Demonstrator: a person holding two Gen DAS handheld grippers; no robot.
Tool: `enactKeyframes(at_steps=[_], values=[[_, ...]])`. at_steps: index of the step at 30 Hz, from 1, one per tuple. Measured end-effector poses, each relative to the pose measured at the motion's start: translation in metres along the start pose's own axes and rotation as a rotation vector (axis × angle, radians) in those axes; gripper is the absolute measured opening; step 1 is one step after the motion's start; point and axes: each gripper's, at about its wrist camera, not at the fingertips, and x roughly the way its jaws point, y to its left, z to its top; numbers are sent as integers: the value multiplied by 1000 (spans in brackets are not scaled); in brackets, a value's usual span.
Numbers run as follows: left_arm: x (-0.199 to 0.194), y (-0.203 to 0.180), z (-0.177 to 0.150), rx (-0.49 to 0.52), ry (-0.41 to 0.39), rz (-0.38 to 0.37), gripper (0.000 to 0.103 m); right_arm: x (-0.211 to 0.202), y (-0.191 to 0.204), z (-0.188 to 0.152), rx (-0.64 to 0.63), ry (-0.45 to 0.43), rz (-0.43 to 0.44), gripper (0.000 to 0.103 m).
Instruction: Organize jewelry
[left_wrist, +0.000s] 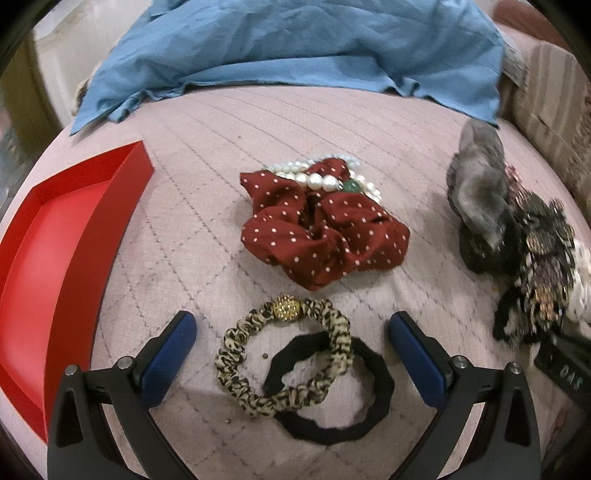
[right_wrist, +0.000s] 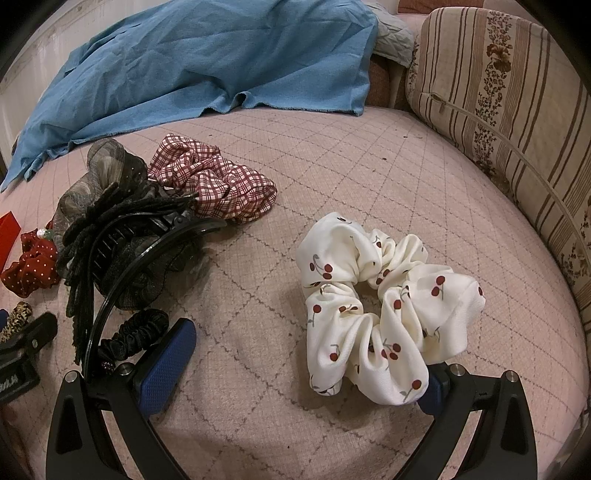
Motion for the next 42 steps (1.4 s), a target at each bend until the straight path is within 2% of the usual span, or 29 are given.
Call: enactKeyframes(at_steps=[3, 4, 6, 8, 10, 14, 20, 23, 28, 31, 34, 40, 42], values=[[-4, 2, -2, 39, 29, -25, 103, 1, -2, -1, 8, 36, 31, 103], [-8, 3, -4, 52, 39, -35, 103, 0, -4, 0, 25, 72, 47, 103], [-18, 8, -10, 41, 42, -51, 103, 0, -4, 0, 46, 95, 53, 103], [-33, 14, -17, 27, 10, -49, 103, -5, 0, -3, -16, 96, 46, 103], [-49, 16, -23, 34, -18, -49, 103, -11, 0, -6, -13, 88, 49, 103], [-83, 26, -30, 34, -60, -65, 103, -33, -11, -14, 37, 40, 5, 102], [-120, 43, -38, 6, -116, -75, 103, -88, -23, -24, 65, -92, -21, 102], [-141, 41, -46, 29, -180, -58, 103, -119, -26, -30, 89, -161, -15, 102], [-166, 34, -57, 86, -228, -51, 103, -158, -22, -33, 127, -260, -13, 103], [-181, 32, -63, 122, -268, -45, 103, -172, -19, -35, 140, -288, 4, 102], [-194, 36, -65, 108, -303, -56, 103, -185, -13, -39, 134, -300, 15, 102], [-213, 41, -67, 127, -345, -7, 103, -209, -5, -45, 130, -335, 5, 102], [-223, 46, -72, 126, -383, 2, 103, -218, -3, -45, 129, -356, 4, 102]])
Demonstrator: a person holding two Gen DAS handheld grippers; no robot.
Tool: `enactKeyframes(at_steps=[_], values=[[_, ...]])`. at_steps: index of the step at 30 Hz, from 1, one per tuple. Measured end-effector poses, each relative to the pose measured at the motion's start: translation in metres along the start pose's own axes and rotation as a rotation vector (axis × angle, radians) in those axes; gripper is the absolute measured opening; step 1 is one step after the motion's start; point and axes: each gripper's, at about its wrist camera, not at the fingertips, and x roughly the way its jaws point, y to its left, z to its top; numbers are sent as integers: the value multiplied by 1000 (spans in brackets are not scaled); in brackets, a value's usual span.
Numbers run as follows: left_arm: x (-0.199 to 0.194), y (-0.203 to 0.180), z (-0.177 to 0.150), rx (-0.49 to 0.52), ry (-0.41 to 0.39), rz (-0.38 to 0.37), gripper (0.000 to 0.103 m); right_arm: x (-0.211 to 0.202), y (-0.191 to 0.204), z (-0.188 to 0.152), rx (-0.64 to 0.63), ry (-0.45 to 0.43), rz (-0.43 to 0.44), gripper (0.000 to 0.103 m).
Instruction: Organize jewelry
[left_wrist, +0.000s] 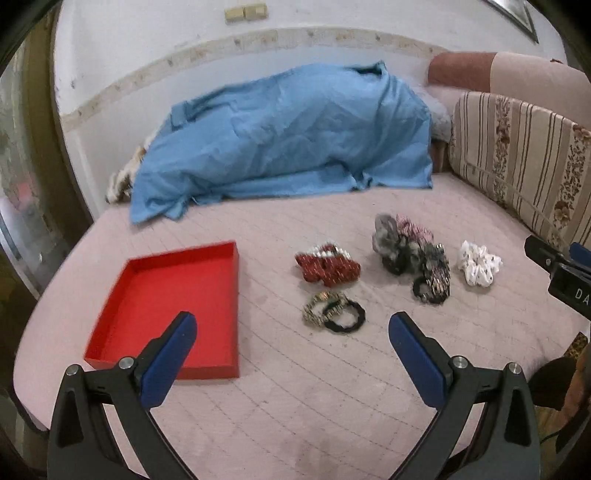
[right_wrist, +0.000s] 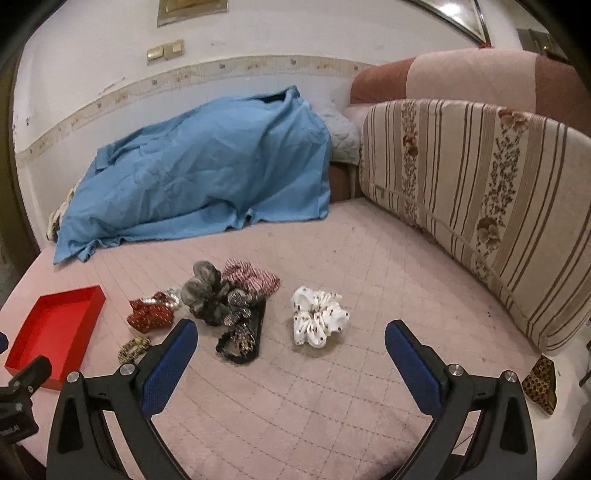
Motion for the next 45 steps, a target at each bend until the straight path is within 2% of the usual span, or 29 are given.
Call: enactKeyframes(at_steps=[10, 18, 24, 36, 45], values=[[-66, 29, 18, -74, -159, -13, 103, -41, 17, 16, -15, -93, 17, 103], [-97, 40, 25, -94, -207, 24, 103, -64, 21, 29, 17, -147, 19, 103], [-93, 42, 24, -98, -171, 35, 103, -55, 28, 26, -40, -112, -4, 103], [-58, 47, 20, -120, -66, 89, 103, -23, 24, 20, -23, -44, 53, 103], [-16, 41, 19, -116, 26, 64, 103, 10, 30, 9, -63, 28, 72, 103]])
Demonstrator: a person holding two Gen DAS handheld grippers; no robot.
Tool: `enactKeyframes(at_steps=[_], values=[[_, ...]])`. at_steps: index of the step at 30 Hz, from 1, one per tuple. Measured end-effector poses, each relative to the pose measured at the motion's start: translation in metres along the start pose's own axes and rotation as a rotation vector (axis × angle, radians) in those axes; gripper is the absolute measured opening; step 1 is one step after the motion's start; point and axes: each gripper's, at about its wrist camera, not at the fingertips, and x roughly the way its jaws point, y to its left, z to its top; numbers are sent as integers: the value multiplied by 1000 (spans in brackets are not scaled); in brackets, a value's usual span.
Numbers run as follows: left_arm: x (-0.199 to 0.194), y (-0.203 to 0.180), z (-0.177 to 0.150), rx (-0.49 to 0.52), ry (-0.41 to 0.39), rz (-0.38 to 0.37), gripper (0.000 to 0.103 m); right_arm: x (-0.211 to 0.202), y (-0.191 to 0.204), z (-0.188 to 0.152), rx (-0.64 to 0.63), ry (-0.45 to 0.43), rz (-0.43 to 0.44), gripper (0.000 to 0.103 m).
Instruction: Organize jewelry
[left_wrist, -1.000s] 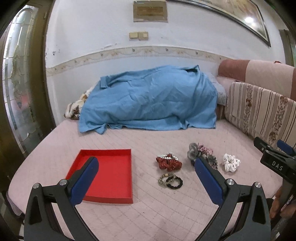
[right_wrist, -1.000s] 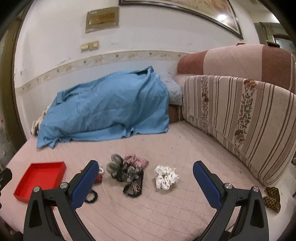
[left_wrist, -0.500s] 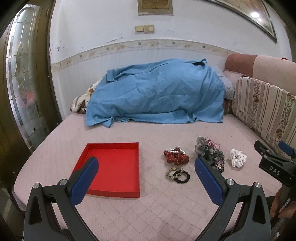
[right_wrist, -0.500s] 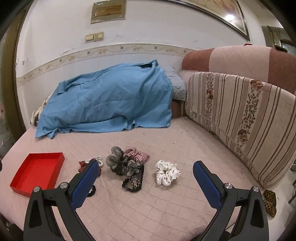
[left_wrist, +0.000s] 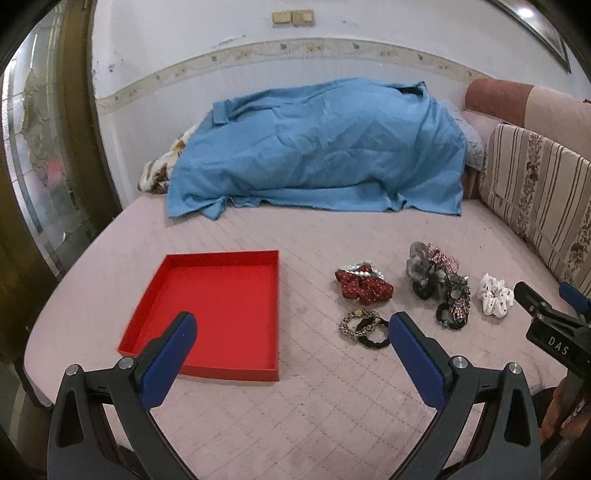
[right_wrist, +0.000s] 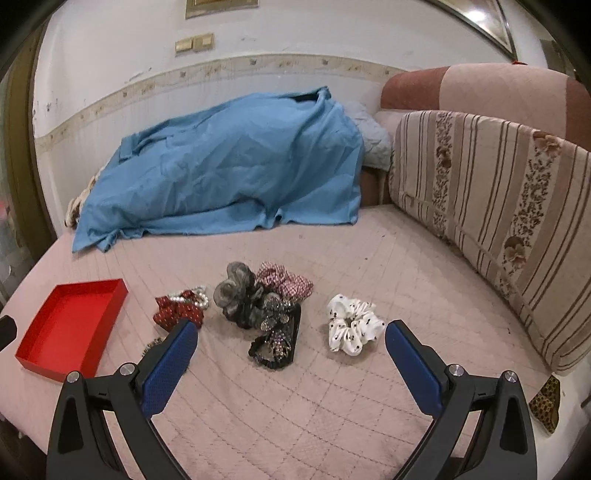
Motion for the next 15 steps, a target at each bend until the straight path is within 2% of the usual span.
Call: enactKeyframes(at_steps=[4, 15], values=[[22, -7, -4, -5, 63, -25, 103, 13, -4, -4, -12, 31, -6, 103], [59, -15, -20, 36, 195, -16, 103, 48, -14, -20, 24, 148, -5, 103]])
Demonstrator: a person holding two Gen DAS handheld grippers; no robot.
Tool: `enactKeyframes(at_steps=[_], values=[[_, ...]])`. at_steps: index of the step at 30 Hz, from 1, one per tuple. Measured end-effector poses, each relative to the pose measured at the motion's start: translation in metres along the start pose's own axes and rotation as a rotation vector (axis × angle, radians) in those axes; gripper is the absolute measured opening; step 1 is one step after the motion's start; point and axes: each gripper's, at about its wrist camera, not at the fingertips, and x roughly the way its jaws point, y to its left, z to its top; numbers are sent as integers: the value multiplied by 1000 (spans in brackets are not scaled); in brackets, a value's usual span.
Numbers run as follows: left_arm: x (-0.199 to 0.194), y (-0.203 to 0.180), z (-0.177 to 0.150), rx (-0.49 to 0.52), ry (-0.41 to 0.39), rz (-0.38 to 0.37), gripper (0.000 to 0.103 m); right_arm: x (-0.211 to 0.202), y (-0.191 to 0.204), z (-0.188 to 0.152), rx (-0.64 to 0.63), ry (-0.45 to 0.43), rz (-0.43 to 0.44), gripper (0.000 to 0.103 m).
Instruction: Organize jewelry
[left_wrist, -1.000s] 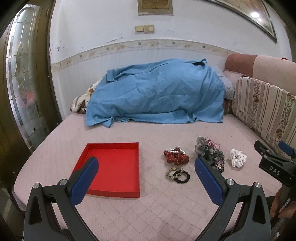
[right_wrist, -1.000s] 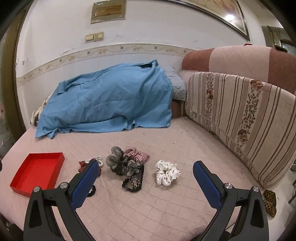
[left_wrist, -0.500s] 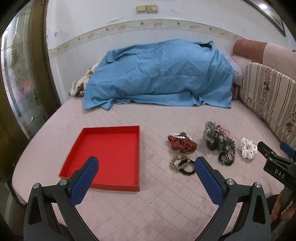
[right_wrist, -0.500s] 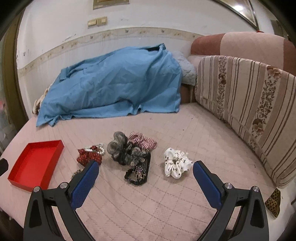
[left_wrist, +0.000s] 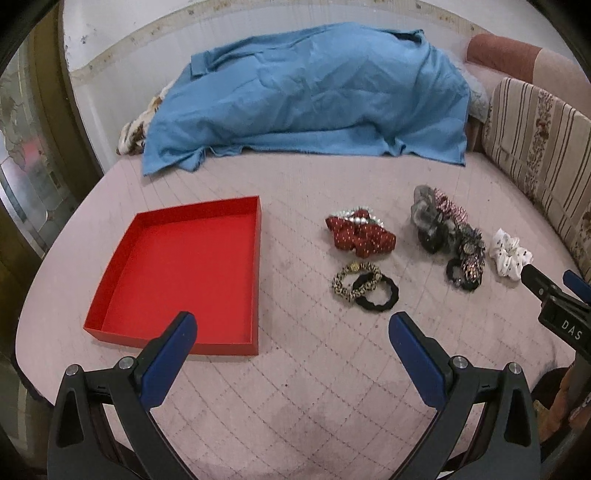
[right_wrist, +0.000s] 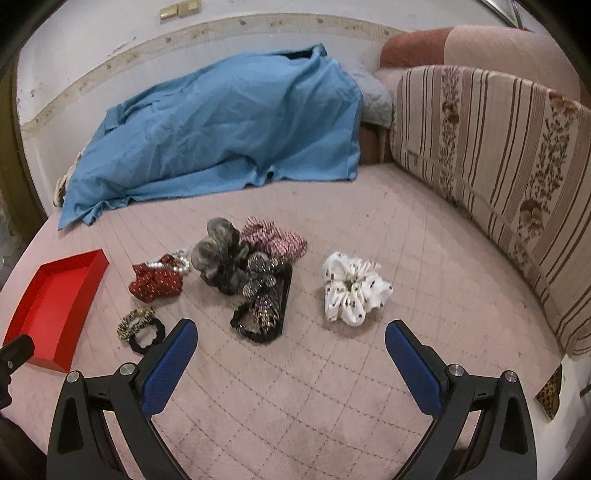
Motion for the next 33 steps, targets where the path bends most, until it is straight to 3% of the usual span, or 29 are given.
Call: enactKeyframes(at_steps=[18, 23, 25, 27, 33], values=[[38, -9, 3, 1, 76, -2, 103, 34, -14, -10, 16, 81, 37, 103], [49, -6, 21, 13, 66, -38, 103, 49, -18, 2, 26, 91, 85, 95], [56, -5, 36, 5, 63, -105, 97, 57, -18, 8, 37, 101, 107, 90], [67, -6, 48, -14, 88, -162, 79, 68, -18, 14, 53, 121, 147, 86], [125, -20, 77, -64, 162, -233, 77, 100, -11, 23, 66, 180, 220, 74]])
